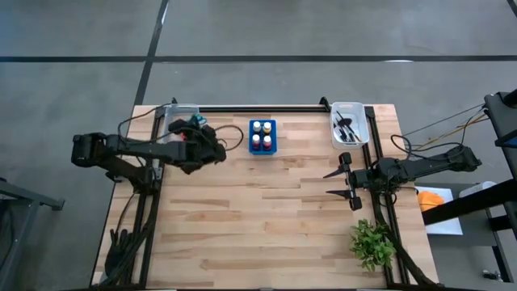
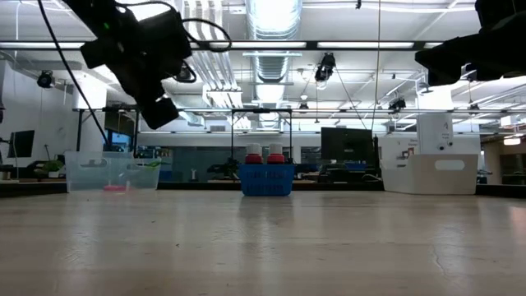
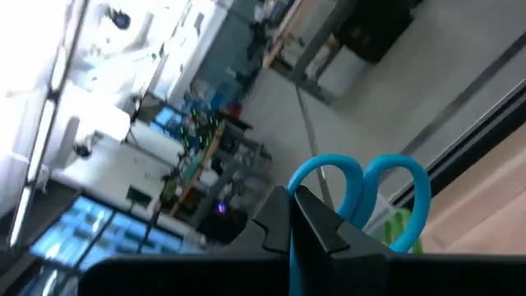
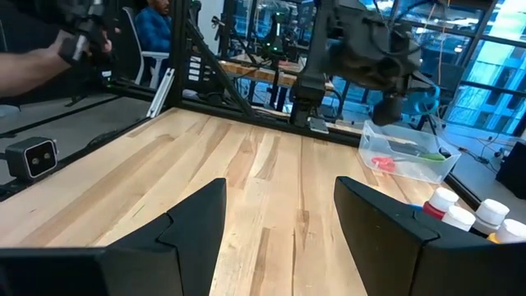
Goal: Pick & Place Paint Supplies
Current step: Put the blue scissors into the transparent bin
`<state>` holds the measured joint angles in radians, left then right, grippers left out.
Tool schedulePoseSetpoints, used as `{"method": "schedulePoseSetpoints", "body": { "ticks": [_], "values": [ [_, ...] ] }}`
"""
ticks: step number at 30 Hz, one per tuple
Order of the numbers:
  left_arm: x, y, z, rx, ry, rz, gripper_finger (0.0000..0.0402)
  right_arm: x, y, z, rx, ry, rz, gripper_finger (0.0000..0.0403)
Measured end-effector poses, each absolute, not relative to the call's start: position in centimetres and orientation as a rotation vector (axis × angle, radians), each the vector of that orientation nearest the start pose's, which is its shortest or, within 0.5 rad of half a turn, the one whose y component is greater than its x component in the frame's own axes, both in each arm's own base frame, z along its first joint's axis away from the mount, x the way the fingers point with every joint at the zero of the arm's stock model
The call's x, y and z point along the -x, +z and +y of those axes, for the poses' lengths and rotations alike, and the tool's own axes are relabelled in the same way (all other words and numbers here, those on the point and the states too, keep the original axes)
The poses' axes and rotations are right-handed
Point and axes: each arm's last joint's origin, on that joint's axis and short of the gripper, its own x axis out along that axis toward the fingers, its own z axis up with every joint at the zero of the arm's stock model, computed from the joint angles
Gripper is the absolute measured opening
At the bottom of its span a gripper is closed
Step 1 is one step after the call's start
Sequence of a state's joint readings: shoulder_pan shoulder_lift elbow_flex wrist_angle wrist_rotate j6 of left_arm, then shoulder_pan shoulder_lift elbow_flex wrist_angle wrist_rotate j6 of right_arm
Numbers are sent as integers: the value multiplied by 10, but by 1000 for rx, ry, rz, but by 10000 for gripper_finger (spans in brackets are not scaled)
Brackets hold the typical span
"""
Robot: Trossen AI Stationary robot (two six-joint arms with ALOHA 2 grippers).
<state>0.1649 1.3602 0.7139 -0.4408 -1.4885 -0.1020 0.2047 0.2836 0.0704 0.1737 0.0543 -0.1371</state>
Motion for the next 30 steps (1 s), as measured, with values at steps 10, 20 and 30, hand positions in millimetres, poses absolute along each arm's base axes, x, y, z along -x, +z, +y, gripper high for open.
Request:
{"method": "schedulePoseSetpoints", "body": {
  "ticks": [10, 20, 30],
  "values": [
    [-205, 197, 108, -532, 1603, 982, 0, -113, 180, 22, 147, 153, 30, 226],
    [-189, 177, 119, -453, 1622, 1019, 0, -113, 180, 22, 147, 153, 31, 226],
    [-171, 155, 126, -378, 1653, 1021, 0, -113, 178, 22, 156, 141, 34, 226]
  ]
}}
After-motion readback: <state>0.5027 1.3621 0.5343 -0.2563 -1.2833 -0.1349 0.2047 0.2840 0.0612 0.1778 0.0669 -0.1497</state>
